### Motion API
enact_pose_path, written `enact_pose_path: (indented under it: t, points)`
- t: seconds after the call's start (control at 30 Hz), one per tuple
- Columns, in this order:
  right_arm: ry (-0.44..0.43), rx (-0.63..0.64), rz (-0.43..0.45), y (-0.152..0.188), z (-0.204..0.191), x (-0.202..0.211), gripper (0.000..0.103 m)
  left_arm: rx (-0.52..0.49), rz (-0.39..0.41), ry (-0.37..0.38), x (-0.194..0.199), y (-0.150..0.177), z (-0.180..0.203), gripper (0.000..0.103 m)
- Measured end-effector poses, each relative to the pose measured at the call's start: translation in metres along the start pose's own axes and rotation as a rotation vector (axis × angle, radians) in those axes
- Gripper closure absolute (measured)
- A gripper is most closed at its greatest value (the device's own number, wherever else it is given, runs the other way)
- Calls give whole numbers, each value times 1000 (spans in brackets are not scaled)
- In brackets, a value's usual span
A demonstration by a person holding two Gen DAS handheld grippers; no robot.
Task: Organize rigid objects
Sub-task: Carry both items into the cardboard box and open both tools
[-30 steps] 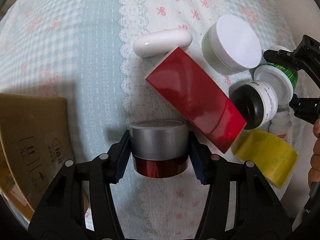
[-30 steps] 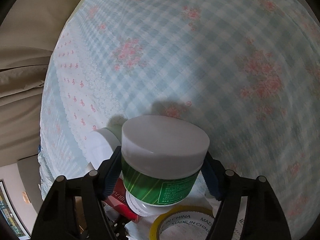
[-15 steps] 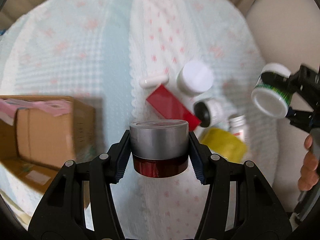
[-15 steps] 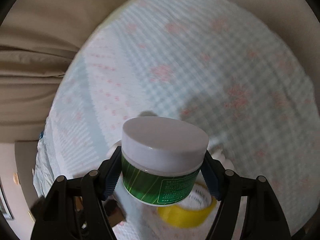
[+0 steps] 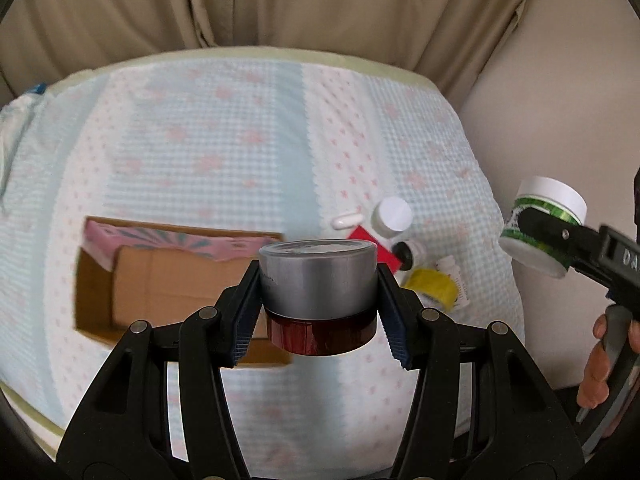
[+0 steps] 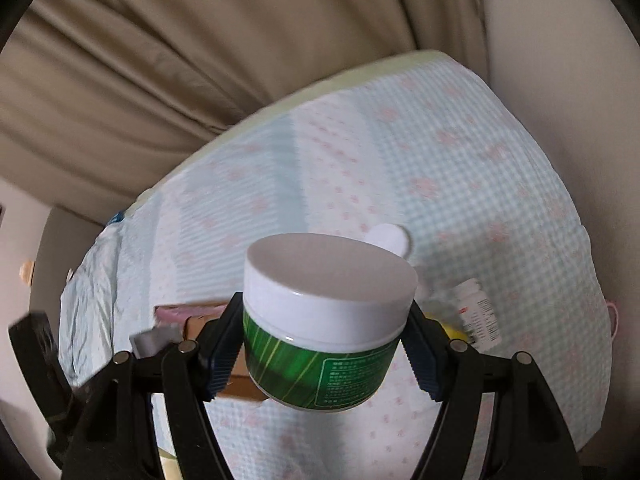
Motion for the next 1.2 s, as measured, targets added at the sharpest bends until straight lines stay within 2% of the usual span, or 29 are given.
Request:
enact_pose_path:
  t: [0.1,0.27,0.4,0.57,0.87,1.07,1.2]
  points:
    - [11,32,21,20,-34,6,35,-23,-3,0,19,6,-37,52]
    - [43,73,5,55,-92,-12,35,-46,-31,-21,20,16,-105,52]
    - [88,67,-45,80,-125,-51,35,-57,-88,-41,4,24,-158,52]
    - [129,85,-101,99,-155,-97,35,-83,-177,-73,-35,27,-208,52]
    - [204,268,-271,111,-193,-202,35,-70,-315,-104,-118,26,-249,52]
    - [224,364,-372,120,-199,-267,35,-52,-391,-111,-167,25,-254,52]
    - [232,371,-408,125,-194,-297,35,-62,-420,-111,-192,22,-252,52]
Point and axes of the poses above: each gripper's, at about its wrist camera, not at the fingertips, and x roughly against the way its jaws point, z to its right, y to its underside, the point moved 4 cm from there along -x, roughly the way its jaws point, and after that the axes turned 7 degrees about -z, right-handed, at the moved point
